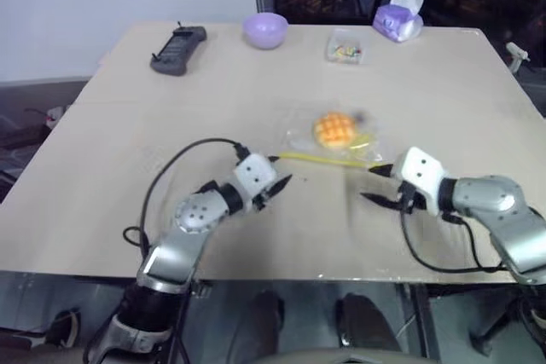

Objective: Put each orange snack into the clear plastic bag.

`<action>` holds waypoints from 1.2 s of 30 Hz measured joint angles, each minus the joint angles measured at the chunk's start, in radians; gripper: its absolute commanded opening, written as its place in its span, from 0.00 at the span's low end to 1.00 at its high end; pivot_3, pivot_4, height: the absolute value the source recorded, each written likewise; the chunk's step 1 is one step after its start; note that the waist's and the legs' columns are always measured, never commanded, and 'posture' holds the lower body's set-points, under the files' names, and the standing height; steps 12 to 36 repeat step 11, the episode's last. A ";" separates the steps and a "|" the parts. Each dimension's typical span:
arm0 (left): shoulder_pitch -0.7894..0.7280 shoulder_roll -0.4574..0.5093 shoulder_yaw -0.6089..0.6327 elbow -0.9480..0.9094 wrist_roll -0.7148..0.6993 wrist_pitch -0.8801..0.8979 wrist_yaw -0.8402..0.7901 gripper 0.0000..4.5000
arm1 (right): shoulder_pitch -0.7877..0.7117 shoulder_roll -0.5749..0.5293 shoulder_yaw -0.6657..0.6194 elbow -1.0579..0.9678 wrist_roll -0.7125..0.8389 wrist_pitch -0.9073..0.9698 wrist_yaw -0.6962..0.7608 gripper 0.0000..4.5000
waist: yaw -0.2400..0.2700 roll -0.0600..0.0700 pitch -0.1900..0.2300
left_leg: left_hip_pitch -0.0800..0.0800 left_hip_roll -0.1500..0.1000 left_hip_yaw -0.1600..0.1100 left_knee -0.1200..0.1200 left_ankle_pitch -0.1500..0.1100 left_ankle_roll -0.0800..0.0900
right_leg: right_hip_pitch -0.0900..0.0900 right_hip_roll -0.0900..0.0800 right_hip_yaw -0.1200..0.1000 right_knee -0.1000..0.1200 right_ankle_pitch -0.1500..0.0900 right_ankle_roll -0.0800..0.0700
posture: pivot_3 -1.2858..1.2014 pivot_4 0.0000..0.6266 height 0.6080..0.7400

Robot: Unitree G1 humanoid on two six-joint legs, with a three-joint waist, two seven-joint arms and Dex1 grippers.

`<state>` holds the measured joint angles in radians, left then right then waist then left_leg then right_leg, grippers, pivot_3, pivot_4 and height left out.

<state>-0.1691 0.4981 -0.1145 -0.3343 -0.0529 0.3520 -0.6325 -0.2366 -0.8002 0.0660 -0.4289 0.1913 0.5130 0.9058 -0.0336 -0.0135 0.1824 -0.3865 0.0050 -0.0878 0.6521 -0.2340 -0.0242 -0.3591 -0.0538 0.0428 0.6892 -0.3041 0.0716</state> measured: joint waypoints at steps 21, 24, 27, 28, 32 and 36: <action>0.145 0.162 0.486 -0.094 -0.609 0.412 -0.174 0.56 | 0.181 -0.062 -0.403 0.331 0.236 -0.117 0.223 0.60 | -0.006 0.000 -0.001 | -0.005 0.001 0.002 -0.003 0.000 0.001 | -0.004 0.000 0.002 -0.006 0.003 -0.004 | 0.52 0.24 1.00; 0.145 0.162 0.486 -0.094 -0.609 0.412 -0.174 0.56 | 0.181 -0.062 -0.403 0.331 0.236 -0.117 0.223 0.60 | -0.006 0.000 -0.001 | -0.005 0.001 0.002 -0.003 0.000 0.001 | -0.004 0.000 0.002 -0.006 0.003 -0.004 | 0.52 0.24 1.00; 0.145 0.162 0.486 -0.094 -0.609 0.412 -0.174 0.56 | 0.181 -0.062 -0.403 0.331 0.236 -0.117 0.223 0.60 | -0.006 0.000 -0.001 | -0.005 0.001 0.002 -0.003 0.000 0.001 | -0.004 0.000 0.002 -0.006 0.003 -0.004 | 0.52 0.24 1.00; 0.145 0.162 0.486 -0.094 -0.609 0.412 -0.174 0.56 | 0.181 -0.062 -0.403 0.331 0.236 -0.117 0.223 0.60 | -0.006 0.000 -0.001 | -0.005 0.001 0.002 -0.003 0.000 0.001 | -0.004 0.000 0.002 -0.006 0.003 -0.004 | 0.52 0.24 1.00; 0.145 0.162 0.486 -0.094 -0.609 0.412 -0.174 0.56 | 0.181 -0.062 -0.403 0.331 0.236 -0.117 0.223 0.60 | -0.006 0.000 -0.001 | -0.005 0.001 0.002 -0.003 0.000 0.001 | -0.004 0.000 0.002 -0.006 0.003 -0.004 | 0.52 0.24 1.00; 0.145 0.162 0.486 -0.094 -0.609 0.412 -0.174 0.56 | 0.181 -0.062 -0.403 0.331 0.236 -0.117 0.223 0.60 | -0.006 0.000 -0.001 | -0.005 0.001 0.002 -0.003 0.000 0.001 | -0.004 0.000 0.002 -0.006 0.003 -0.004 | 0.52 0.24 1.00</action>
